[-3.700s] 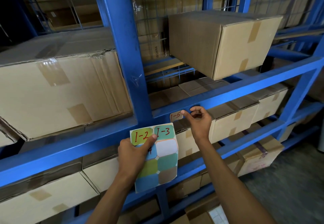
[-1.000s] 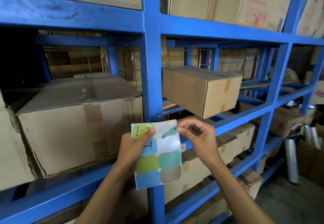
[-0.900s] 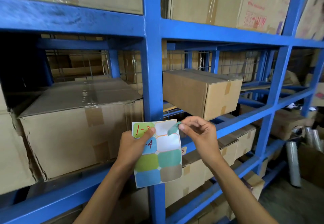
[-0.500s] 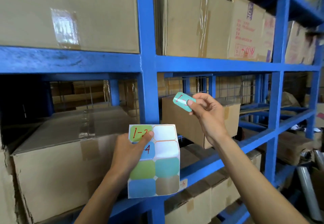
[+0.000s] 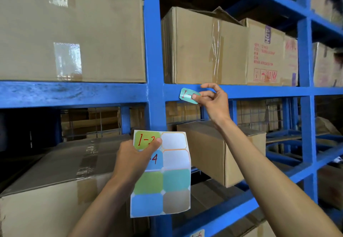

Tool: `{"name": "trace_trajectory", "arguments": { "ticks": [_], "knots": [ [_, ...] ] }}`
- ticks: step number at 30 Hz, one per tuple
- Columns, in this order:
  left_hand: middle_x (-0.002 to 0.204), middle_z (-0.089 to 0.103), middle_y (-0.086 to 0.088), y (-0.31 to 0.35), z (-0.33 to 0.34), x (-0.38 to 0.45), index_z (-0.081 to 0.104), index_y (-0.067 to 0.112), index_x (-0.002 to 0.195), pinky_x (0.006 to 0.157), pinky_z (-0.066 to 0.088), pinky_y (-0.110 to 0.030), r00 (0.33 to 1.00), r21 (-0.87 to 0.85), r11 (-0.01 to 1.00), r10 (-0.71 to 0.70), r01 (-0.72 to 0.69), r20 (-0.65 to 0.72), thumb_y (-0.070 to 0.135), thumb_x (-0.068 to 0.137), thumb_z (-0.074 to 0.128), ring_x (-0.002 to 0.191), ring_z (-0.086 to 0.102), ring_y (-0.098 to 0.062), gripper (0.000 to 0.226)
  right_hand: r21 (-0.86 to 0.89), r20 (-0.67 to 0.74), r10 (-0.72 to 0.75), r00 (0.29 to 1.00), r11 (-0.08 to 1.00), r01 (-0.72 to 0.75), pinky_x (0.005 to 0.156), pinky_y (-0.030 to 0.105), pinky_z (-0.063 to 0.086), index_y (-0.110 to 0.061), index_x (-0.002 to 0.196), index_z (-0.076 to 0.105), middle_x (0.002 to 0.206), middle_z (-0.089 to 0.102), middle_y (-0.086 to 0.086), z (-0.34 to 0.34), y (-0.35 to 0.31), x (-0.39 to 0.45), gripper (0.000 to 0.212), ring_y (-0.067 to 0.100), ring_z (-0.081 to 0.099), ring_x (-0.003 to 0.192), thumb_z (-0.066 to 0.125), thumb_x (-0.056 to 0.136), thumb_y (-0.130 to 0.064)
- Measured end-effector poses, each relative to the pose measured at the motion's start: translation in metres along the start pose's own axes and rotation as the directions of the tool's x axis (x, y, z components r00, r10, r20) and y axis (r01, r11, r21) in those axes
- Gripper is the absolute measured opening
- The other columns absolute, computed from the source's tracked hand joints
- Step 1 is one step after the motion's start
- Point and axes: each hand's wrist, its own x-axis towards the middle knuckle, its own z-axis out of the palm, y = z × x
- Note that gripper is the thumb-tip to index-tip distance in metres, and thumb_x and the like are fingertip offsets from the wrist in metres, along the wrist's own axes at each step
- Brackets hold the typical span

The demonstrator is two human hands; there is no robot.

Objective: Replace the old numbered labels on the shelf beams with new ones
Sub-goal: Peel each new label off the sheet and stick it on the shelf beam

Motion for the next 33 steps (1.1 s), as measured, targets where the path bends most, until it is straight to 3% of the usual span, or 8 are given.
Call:
{"name": "trace_trajectory", "arguments": {
  "ticks": [7, 9, 13, 21, 27, 33],
  "knots": [
    [0.061, 0.076, 0.000, 0.008, -0.001, 0.003, 0.075, 0.017, 0.064, 0.057, 0.056, -0.033, 1.000, 0.012, 1.000, 0.000, 0.000, 0.006, 0.033, 0.076, 0.082, 0.054, 0.074, -0.016, 0.021, -0.105, -0.007, -0.073, 0.997, 0.992, 0.072, 0.073, 0.020, 0.055, -0.008, 0.106, 0.059, 0.070, 0.066, 0.004, 0.002, -0.002, 0.014, 0.039, 0.010, 0.064, 0.068, 0.081, 0.075, 0.001],
    [0.064, 0.077, -0.002, 0.011, 0.014, 0.028, 0.076, 0.017, 0.067, 0.061, 0.059, -0.037, 0.997, 0.022, 0.999, 0.042, -0.040, -0.072, 0.035, 0.075, 0.082, 0.058, 0.075, -0.018, 0.021, -0.085, 0.016, -0.074, 0.997, 0.994, 0.075, 0.072, 0.020, 0.055, -0.010, 0.104, 0.060, 0.070, 0.069, 0.004, 0.002, 0.017, 0.048, 0.040, 0.013, 0.064, 0.068, 0.083, 0.073, -0.002],
    [0.066, 0.078, -0.003, 0.014, 0.009, 0.032, 0.075, 0.015, 0.075, 0.062, 0.060, -0.039, 0.998, 0.029, 0.998, 0.051, -0.049, -0.049, 0.036, 0.075, 0.082, 0.060, 0.075, -0.019, 0.023, -0.097, 0.023, -0.063, 0.998, 0.993, 0.065, 0.070, 0.021, 0.055, -0.011, 0.109, 0.060, 0.074, 0.073, 0.006, 0.001, 0.014, 0.052, 0.044, 0.011, 0.069, 0.073, 0.084, 0.072, -0.006],
    [0.065, 0.077, 0.001, 0.018, 0.020, 0.030, 0.074, 0.013, 0.074, 0.053, 0.056, -0.028, 0.998, 0.004, 0.998, 0.061, -0.061, -0.027, 0.033, 0.077, 0.081, 0.056, 0.074, -0.015, 0.022, -0.129, 0.037, -0.112, 0.993, 0.985, 0.116, 0.082, 0.033, 0.059, -0.009, 0.109, 0.061, 0.071, 0.071, 0.004, -0.001, 0.015, 0.050, 0.043, 0.013, 0.064, 0.069, 0.083, 0.073, -0.003],
    [0.069, 0.078, 0.000, 0.016, 0.025, 0.032, 0.074, 0.014, 0.080, 0.065, 0.062, -0.040, 0.999, 0.024, 0.999, 0.044, -0.044, -0.012, 0.036, 0.077, 0.080, 0.063, 0.076, -0.019, 0.023, -0.126, 0.032, -0.104, 0.994, 0.986, 0.107, 0.081, 0.031, 0.059, -0.010, 0.109, 0.062, 0.067, 0.071, 0.000, -0.003, 0.018, 0.052, 0.042, 0.007, 0.065, 0.064, 0.084, 0.073, -0.004],
    [0.064, 0.077, 0.003, 0.014, 0.027, 0.034, 0.074, 0.017, 0.070, 0.051, 0.056, -0.028, 0.998, 0.016, 0.998, 0.057, -0.056, -0.019, 0.036, 0.077, 0.080, 0.058, 0.075, -0.015, 0.021, -0.138, 0.029, -0.113, 0.993, 0.984, 0.116, 0.080, 0.028, 0.059, -0.008, 0.111, 0.061, 0.071, 0.071, 0.004, -0.004, 0.018, 0.051, 0.045, 0.013, 0.064, 0.067, 0.084, 0.073, -0.004]
  ]
}}
